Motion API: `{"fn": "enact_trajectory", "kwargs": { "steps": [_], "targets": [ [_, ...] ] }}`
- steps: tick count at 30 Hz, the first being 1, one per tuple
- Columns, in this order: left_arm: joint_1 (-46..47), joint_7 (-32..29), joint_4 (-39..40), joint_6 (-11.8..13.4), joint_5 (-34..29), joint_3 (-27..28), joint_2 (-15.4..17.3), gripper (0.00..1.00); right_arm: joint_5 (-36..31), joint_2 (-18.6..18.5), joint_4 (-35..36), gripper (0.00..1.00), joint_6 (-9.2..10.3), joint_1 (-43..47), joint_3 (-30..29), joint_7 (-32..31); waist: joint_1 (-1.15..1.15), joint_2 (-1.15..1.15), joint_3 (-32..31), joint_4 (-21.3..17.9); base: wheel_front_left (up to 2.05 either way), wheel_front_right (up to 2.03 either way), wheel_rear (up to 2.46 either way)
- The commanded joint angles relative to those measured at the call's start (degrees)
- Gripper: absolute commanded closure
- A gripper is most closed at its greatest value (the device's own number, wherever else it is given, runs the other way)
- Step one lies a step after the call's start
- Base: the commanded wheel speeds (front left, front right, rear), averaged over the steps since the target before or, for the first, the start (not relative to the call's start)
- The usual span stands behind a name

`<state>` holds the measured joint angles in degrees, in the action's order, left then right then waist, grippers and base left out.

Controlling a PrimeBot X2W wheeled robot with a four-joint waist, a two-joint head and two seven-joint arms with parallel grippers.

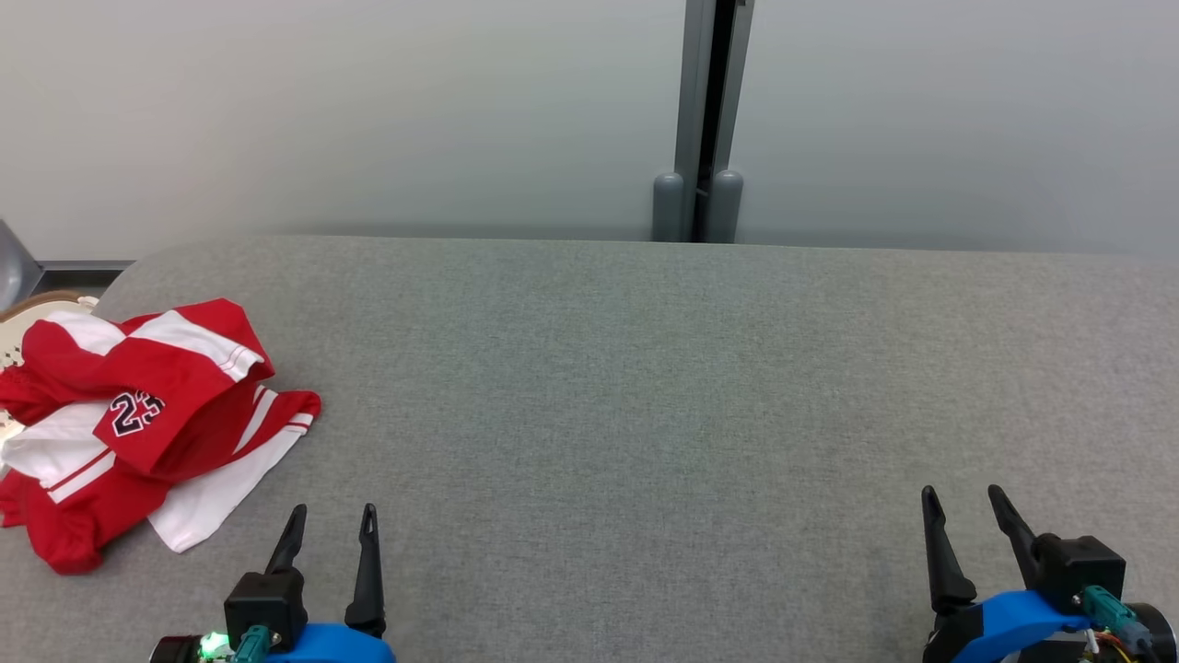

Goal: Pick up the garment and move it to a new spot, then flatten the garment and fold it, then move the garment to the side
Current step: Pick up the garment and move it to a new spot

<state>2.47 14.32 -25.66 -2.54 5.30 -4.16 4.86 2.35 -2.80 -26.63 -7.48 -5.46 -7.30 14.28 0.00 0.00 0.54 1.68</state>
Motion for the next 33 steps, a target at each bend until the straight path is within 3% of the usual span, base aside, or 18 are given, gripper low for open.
{"fn": "enact_trajectory", "kwargs": {
  "steps": [1,7,21,26,33],
  "targets": [
    [0.08,0.54,-0.29,0.05,-1.02,0.40,-0.24,0.00,-1.10,-0.17,-0.02,0.00,-0.02,0.43,0.13,0.67,0.00,0.00,0.07,0.42,0.00,0.00,0.00],
    [0.49,0.96,-0.89,0.36,-1.77,1.34,-0.73,0.00,-1.83,-0.17,-0.14,0.00,-0.02,0.64,0.93,1.02,0.00,0.00,1.04,5.11,0.00,0.00,0.00],
    [-2.52,0.90,-2.25,0.04,-0.12,7.34,-0.89,0.00,3.97,-0.19,-3.47,0.00,-0.02,-1.98,7.73,0.97,0.00,0.00,2.20,24.05,0.00,0.00,0.00],
    [-4.34,0.90,-2.46,-1.45,1.48,9.66,-1.34,0.00,5.34,-0.21,-4.67,0.00,-0.02,-3.30,9.97,0.97,0.00,0.00,1.88,26.80,0.00,0.00,0.00],
    [-2.64,0.90,-3.32,-3.21,3.50,9.94,-1.79,0.00,6.30,-0.22,-5.63,0.00,-0.02,-3.92,11.12,0.97,0.00,0.00,3.25,26.78,0.00,0.00,0.00]
  ]
}}
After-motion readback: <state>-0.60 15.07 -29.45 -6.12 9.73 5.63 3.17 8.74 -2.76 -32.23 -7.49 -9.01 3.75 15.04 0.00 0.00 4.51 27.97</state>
